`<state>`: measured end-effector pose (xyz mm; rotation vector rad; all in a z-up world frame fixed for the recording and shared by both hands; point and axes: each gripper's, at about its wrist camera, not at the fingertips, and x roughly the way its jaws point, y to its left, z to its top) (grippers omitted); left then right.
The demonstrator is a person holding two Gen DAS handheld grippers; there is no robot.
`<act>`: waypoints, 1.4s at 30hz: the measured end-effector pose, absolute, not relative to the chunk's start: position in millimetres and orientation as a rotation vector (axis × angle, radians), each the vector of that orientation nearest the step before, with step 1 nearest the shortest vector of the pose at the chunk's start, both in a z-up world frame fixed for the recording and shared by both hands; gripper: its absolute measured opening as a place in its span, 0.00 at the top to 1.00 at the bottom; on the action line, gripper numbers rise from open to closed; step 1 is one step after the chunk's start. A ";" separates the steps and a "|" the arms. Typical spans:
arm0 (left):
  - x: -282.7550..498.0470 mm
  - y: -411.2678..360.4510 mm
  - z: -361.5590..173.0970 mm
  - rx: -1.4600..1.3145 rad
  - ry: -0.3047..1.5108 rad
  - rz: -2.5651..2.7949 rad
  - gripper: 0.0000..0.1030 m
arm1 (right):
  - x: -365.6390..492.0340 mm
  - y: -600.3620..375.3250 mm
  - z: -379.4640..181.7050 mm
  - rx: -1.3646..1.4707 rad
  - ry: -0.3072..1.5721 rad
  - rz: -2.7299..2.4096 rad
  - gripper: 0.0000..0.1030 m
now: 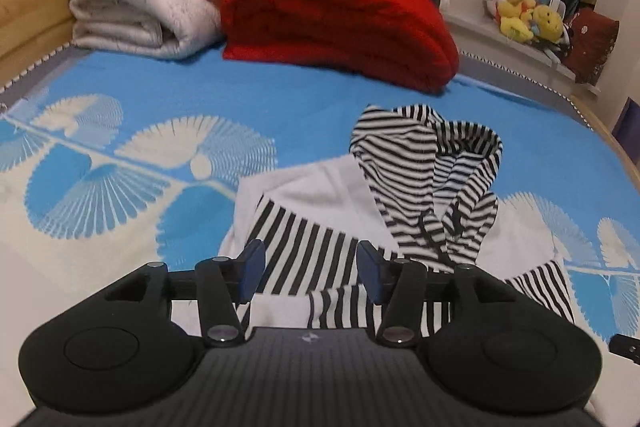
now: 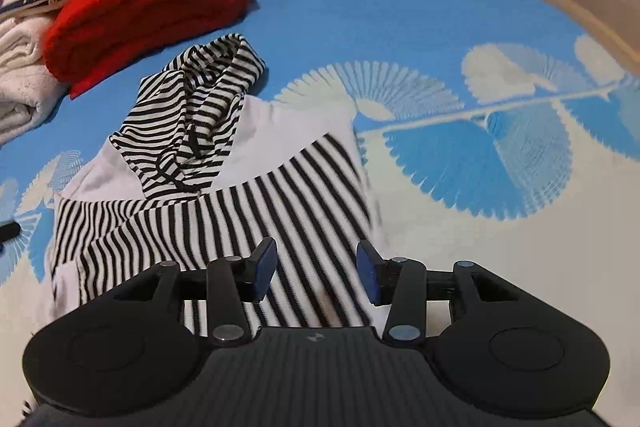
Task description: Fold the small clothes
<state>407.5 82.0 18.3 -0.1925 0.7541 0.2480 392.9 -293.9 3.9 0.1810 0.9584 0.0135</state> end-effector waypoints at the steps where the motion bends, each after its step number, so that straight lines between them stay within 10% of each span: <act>1: 407.6 80.5 19.8 -0.184 0.748 0.256 0.46 | 391.8 -295.4 7.0 0.166 0.952 0.012 0.55; 10: 429.8 80.3 27.0 -0.189 0.806 0.155 0.46 | 389.9 -309.8 20.6 0.100 0.947 0.037 0.54; 17: 542.3 89.4 16.0 -0.164 0.892 0.121 0.87 | 392.9 -312.1 9.9 -0.020 0.992 0.054 0.48; 26: 703.4 68.8 -29.8 -0.129 0.904 0.060 0.84 | 399.7 -323.0 -2.2 -0.019 1.010 0.044 0.48; 33: 784.4 50.5 -63.3 -0.137 0.904 0.094 0.29 | 400.4 -318.8 -11.7 -0.038 1.024 0.059 0.48; 40: 825.3 38.9 -91.0 -0.111 0.952 0.128 0.28 | 400.1 -317.8 -21.1 -0.068 1.044 0.057 0.48; 42: 821.6 30.4 -98.7 -0.074 0.954 0.106 0.48 | 401.3 -318.4 -20.5 -0.059 1.043 0.062 0.48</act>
